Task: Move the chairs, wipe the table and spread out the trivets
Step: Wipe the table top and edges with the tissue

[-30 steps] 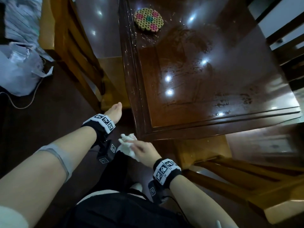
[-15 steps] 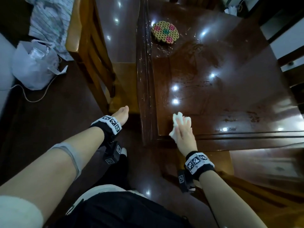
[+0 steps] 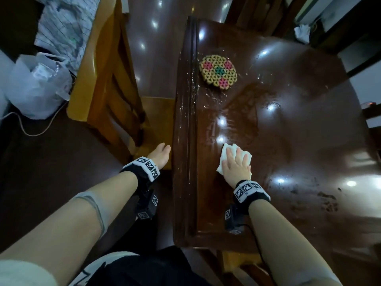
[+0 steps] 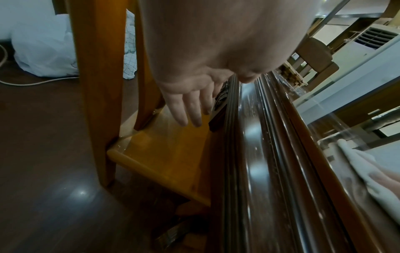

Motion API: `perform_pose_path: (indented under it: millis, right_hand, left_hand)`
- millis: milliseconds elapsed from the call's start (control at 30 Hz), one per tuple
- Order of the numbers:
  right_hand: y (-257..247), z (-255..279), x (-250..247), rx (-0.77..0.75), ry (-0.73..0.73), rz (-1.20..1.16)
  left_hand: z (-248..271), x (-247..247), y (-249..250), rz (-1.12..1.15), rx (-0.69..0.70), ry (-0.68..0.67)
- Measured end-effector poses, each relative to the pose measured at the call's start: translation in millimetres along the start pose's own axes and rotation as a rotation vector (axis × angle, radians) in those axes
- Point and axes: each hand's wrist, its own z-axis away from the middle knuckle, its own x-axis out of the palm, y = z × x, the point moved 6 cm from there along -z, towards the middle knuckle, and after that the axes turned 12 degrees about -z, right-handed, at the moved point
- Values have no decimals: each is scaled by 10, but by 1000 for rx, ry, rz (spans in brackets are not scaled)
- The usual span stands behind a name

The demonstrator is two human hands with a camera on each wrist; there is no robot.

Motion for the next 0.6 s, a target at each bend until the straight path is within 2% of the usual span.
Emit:
perform_pose_path:
  millis: [167,333,500,600]
  right_hand:
    - [-67,-470,-258,38,11,2]
    - [-155,-937,-508,12,13,28]
    - [-322,-1432,-744,-68,16,68]
    - [-490,-1758,-876,-162,34,110]
  left_hand:
    - [-306,-139,202,16,-4,24]
    - [-574,-248,408,68,-27,42]
    - [-791,-264,532,145,-57,56]
    - [-870,-239,621,205,-27,53]
